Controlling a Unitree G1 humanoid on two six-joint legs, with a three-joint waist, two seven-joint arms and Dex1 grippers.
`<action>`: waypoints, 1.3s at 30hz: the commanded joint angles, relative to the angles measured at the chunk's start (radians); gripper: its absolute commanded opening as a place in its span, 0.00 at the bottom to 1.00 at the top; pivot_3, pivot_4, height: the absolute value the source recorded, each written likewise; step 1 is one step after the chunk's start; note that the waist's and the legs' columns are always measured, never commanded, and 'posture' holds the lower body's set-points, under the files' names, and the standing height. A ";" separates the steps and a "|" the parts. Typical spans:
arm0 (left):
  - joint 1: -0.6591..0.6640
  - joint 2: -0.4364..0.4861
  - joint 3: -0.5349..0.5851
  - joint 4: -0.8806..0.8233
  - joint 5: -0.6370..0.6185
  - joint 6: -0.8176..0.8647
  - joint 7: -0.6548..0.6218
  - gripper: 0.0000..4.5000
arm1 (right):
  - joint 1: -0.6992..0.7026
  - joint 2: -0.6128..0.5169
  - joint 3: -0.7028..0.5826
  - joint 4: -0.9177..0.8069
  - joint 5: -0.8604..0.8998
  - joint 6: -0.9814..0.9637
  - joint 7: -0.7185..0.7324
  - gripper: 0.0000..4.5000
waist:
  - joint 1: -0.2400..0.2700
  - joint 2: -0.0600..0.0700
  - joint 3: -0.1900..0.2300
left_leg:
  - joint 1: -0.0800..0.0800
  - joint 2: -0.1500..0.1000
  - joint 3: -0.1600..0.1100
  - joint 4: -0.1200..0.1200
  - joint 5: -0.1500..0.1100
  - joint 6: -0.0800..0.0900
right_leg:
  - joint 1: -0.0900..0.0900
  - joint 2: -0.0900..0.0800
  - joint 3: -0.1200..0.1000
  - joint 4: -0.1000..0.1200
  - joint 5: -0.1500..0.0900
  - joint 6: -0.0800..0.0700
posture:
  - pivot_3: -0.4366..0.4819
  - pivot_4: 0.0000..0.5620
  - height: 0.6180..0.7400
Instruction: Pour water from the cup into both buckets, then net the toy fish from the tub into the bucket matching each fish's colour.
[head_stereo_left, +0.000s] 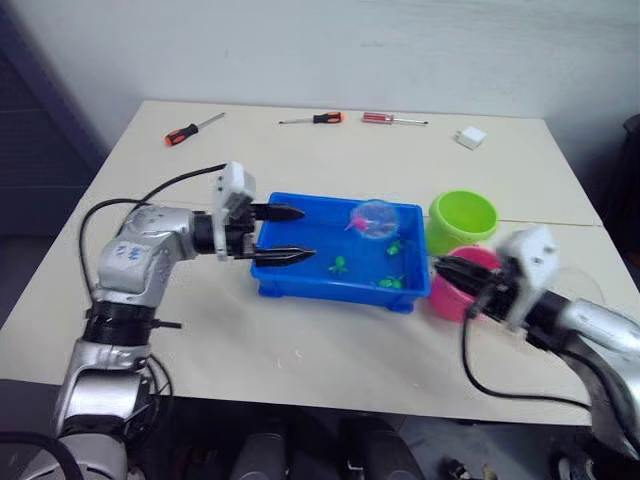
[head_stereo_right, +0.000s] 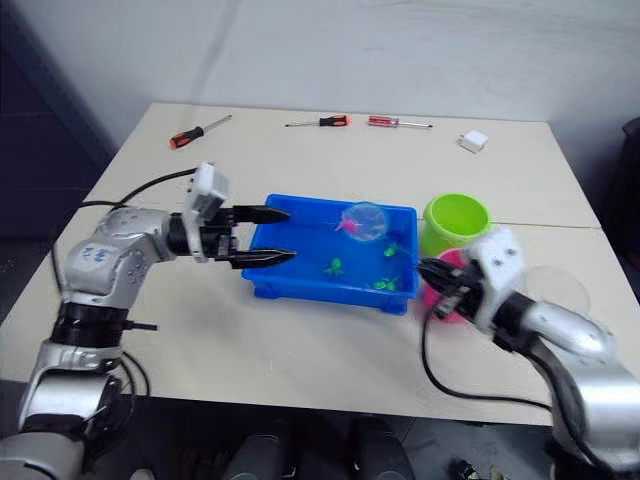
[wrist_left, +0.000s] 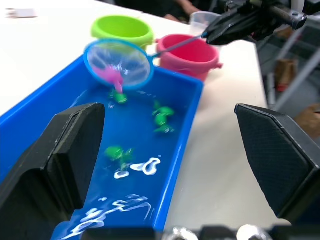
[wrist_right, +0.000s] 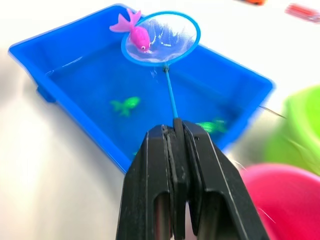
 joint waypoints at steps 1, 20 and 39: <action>-0.086 -0.064 -0.055 0.052 -0.007 -0.047 -0.075 1.00 | 0.179 0.031 -0.330 -0.195 0.096 0.048 -0.017 0.00 | 0.003 0.000 0.000 | 0.000 0.000 0.000 0.000 0.000 0.000 | 0.000 0.000 0.000 0.000 0.000 0.000 | 0.48 0.27 1.00; -0.189 -0.148 -0.097 0.273 0.065 -0.198 -0.175 1.00 | 0.727 -0.248 -0.427 0.051 -0.780 -1.038 -0.082 0.00 | -0.004 -0.001 0.000 | 0.004 -0.001 0.004 0.000 0.002 -0.004 | 0.002 0.002 0.005 -0.004 0.000 0.002 | 0.48 0.27 1.00; -0.022 -0.038 -0.071 0.163 0.152 -0.223 -0.062 1.00 | 0.154 -0.427 -0.022 0.190 -0.463 -0.878 0.079 0.00 | -0.012 -0.001 0.000 | 0.011 0.000 0.005 -0.001 0.002 -0.003 | 0.007 0.001 0.006 -0.002 -0.001 0.002 | 0.48 0.27 1.00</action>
